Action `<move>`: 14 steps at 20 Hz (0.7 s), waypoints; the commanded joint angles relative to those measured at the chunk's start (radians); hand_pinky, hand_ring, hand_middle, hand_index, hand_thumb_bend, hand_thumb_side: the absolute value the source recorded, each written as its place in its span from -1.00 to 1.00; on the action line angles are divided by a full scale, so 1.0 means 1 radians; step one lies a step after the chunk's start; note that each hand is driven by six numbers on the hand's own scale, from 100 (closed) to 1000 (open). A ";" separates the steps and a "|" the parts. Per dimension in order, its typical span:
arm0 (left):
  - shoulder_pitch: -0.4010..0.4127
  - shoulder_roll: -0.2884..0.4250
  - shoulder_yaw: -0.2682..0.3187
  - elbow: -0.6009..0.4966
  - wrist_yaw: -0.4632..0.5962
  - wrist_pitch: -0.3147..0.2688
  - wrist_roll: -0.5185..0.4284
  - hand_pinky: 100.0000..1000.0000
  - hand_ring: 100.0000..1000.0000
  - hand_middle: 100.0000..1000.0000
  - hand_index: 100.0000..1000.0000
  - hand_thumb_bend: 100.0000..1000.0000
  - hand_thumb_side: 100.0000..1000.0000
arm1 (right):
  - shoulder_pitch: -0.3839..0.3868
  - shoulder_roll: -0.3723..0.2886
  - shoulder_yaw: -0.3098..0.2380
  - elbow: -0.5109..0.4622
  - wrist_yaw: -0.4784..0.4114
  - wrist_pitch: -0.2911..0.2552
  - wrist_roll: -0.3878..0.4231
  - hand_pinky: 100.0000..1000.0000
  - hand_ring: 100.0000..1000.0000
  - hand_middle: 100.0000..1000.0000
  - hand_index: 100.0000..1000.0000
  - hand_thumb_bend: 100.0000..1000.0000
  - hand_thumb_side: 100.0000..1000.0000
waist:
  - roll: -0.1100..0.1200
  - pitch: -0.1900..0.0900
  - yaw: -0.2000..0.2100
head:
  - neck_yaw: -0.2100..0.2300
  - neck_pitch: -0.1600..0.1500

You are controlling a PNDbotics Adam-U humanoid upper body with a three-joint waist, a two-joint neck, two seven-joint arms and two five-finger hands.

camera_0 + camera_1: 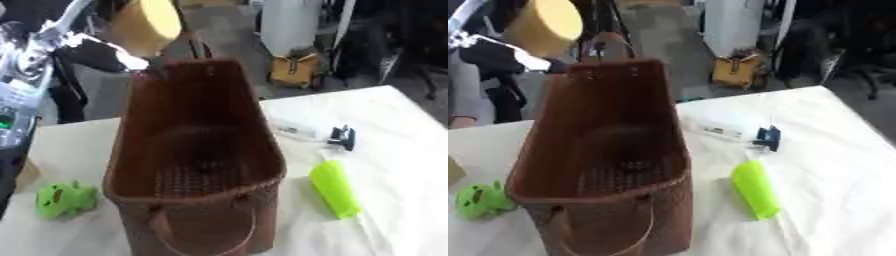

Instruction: Pick up objects on the table and place them in the box.

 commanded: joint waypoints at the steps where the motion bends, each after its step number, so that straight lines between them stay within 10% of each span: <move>1: -0.025 -0.022 -0.038 0.108 -0.002 -0.038 -0.001 0.22 -0.04 -0.18 -0.02 0.89 0.16 | -0.016 -0.008 -0.001 -0.008 -0.007 -0.001 0.005 -0.08 0.18 0.29 0.49 -1.00 0.51 | -0.003 -0.014 -0.005 | 0.004 -0.009; 2: -0.026 -0.030 -0.045 0.139 -0.007 -0.050 0.004 0.22 -0.04 -0.18 -0.02 0.89 0.16 | -0.016 -0.007 -0.001 -0.008 -0.007 -0.001 0.005 -0.08 0.18 0.29 0.49 -1.00 0.51 | -0.003 -0.014 -0.006 | 0.004 -0.010; 3: -0.014 -0.038 -0.059 0.181 -0.025 -0.065 -0.005 0.56 0.47 0.46 0.51 1.00 0.72 | -0.016 -0.007 -0.001 -0.007 -0.006 -0.001 0.005 -0.08 0.18 0.29 0.49 -1.00 0.51 | -0.003 -0.012 -0.009 | 0.003 -0.011; 5: 0.000 -0.051 -0.067 0.243 -0.065 -0.098 -0.019 0.77 0.71 0.71 0.72 1.00 1.00 | -0.015 -0.005 -0.002 -0.008 -0.006 -0.001 0.004 -0.08 0.18 0.29 0.49 -1.00 0.51 | -0.004 -0.011 -0.010 | 0.001 -0.010; 14: 0.100 -0.048 0.013 0.150 0.150 -0.103 0.168 0.70 0.58 0.65 0.59 0.98 1.00 | -0.010 -0.001 -0.008 -0.007 -0.004 0.000 0.000 -0.08 0.18 0.29 0.48 -1.00 0.51 | -0.012 -0.004 0.011 | -0.002 -0.003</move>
